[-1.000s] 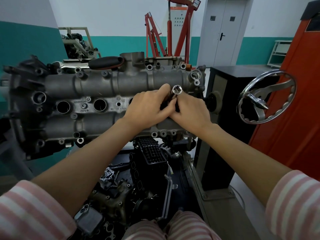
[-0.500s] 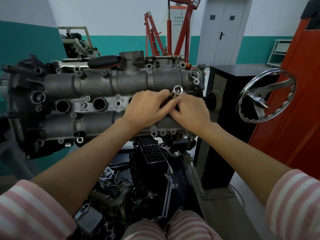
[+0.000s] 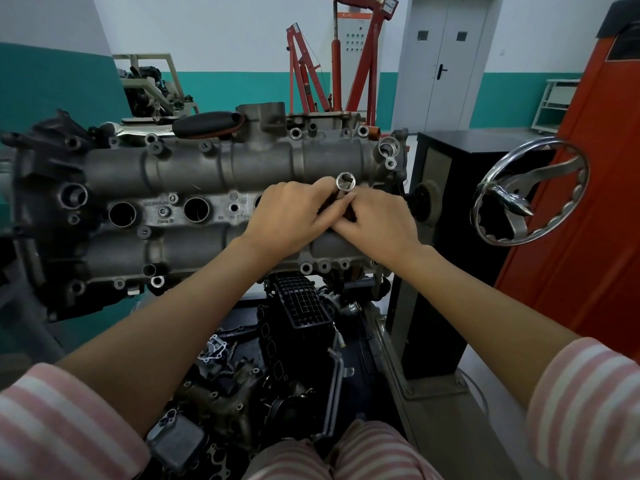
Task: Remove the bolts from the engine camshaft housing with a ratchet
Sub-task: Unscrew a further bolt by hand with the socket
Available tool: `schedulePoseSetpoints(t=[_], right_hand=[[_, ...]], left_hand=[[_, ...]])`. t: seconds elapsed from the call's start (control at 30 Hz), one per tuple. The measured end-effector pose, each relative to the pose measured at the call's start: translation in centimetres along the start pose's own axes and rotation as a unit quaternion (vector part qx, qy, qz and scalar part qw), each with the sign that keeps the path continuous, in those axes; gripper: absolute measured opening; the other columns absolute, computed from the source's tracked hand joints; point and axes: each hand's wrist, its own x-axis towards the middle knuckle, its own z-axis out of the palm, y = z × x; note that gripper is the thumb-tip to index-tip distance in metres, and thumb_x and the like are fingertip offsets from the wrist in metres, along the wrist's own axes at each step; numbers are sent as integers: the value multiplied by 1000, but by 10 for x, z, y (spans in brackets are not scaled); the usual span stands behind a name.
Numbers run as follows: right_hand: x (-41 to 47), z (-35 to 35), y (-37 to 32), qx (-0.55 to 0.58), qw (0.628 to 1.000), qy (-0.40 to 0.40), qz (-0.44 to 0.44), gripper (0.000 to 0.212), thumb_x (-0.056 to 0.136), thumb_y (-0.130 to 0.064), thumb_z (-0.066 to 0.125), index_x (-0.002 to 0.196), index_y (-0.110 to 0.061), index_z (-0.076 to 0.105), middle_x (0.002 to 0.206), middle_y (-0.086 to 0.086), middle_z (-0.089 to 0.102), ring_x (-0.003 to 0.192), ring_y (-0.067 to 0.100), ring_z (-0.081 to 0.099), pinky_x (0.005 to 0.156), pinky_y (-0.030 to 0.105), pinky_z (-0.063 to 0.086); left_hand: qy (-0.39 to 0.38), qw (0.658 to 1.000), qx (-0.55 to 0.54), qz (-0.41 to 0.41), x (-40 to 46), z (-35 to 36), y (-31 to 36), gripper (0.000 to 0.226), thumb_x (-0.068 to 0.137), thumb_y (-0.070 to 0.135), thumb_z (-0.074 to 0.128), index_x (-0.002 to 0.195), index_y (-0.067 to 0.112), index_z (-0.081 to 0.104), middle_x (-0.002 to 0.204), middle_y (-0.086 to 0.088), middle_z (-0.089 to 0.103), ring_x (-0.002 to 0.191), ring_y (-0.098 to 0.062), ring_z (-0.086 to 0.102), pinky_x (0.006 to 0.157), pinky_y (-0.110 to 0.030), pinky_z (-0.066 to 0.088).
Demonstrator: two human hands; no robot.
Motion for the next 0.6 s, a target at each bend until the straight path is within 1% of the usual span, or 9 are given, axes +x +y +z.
schedulePoseSetpoints(t=[0.07,0.13,0.17,0.23,0.33,0.43,0.5,0.53,0.6], right_hand=[[-1,-1,-1,11,1000,21,-10,23,88,-32,53,77,-13,61,66,-4,55,60,8,38,45,20,21],[-2,-2,-2,16,999,33,-16,20,87,-27,54,77,-11,62,66,1,60,57,8,36,46,17,18],[-2,-2,-3,16,999,30,-16,19,87,-27,55,78,-11,62,66,1,59,57,7,36,45,17,18],[-2,-3,-2,15,1000,20,-11,18,88,-28,55,81,-12,60,64,-3,52,56,7,37,45,18,20],[-1,-3,-3,14,1000,2,-6,18,88,-30,52,82,-14,54,70,-11,40,59,9,40,47,26,26],[0,-3,-2,8,1000,-13,-4,19,89,-33,50,79,-18,43,71,-11,41,60,9,42,52,28,32],[1,-2,-1,-2,1000,-18,1,23,89,-36,48,81,-15,48,72,-10,45,61,10,46,53,29,36],[2,-1,-1,-6,1000,-19,3,24,89,-37,48,83,-14,51,72,-10,46,62,11,47,52,29,36],[2,-1,-1,-7,1000,-17,5,24,88,-39,49,80,-16,52,70,-10,47,61,10,45,48,25,31]], left_hand=[[-4,1000,7,-3,0,0,0,50,94,47,41,79,3,59,54,-12,56,52,-33,55,50,-38,41],[-8,1000,22,6,0,-1,1,63,90,57,26,81,4,60,56,-10,57,53,-29,55,51,-37,40],[-7,1000,25,12,0,-1,1,68,87,58,19,83,4,60,56,-9,57,52,-27,54,51,-36,39],[-8,1000,20,15,0,-1,1,69,85,58,14,85,5,60,57,-6,58,51,-24,53,49,-33,36],[-5,1000,10,6,0,-1,1,63,84,54,17,87,5,56,59,-4,57,51,-23,52,48,-32,37],[-1,1000,-1,0,-1,-3,4,52,84,47,24,87,5,52,57,2,49,49,-25,51,46,-33,39],[2,1000,-4,1,-1,-4,5,42,86,43,27,84,6,49,56,6,43,46,-26,50,44,-31,38],[3,1000,-4,3,-1,-4,5,39,86,42,29,83,8,48,56,7,41,45,-26,49,44,-30,36],[3,1000,0,6,-1,-3,5,39,88,42,30,82,8,49,55,7,41,45,-24,47,45,-29,33]])
